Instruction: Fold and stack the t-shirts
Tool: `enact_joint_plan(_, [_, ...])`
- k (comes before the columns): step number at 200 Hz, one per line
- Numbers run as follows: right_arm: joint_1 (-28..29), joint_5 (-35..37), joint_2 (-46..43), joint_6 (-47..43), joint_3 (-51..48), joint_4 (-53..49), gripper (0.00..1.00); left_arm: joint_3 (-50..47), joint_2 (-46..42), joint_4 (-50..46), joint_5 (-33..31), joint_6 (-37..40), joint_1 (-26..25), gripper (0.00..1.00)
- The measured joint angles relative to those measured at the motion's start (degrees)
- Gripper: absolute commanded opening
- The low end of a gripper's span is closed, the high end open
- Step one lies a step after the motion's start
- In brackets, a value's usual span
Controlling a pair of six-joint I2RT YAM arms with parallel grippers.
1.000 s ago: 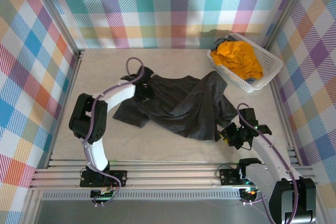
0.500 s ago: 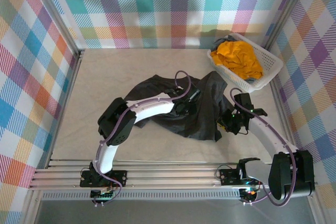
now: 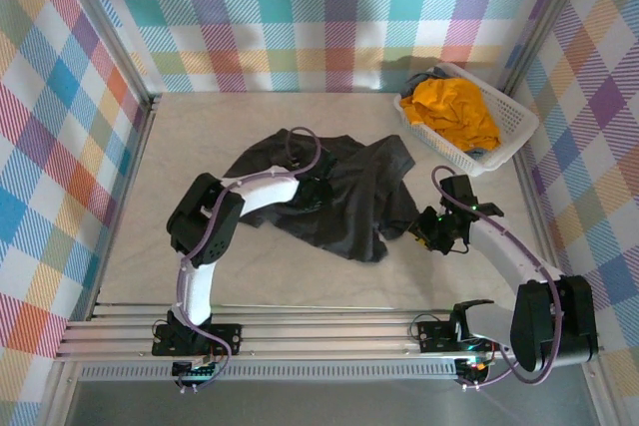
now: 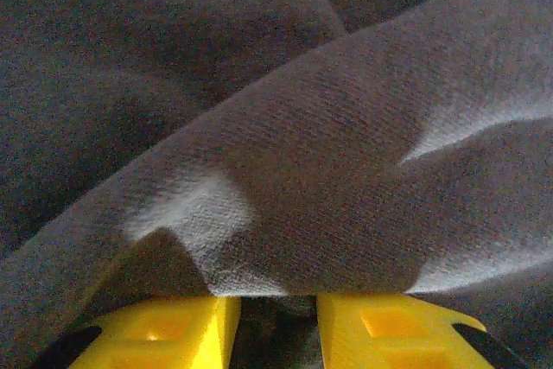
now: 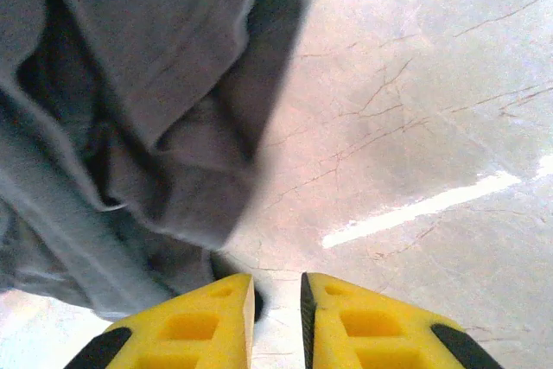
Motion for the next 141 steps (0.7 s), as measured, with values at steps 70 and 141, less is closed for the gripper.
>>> enact_joint_plan(70, [15.0,-0.3,10.7,2.1,4.4,7.6,0.38,-4.2,-3.5,-0.7,-1.6,1.0,4.0,0.33])
enact_joint_plan(141, [25.9,0.3,7.2,12.3,0.0,12.0,0.29,-4.2,-3.5,-0.7,-1.6,1.6,4.0,0.33])
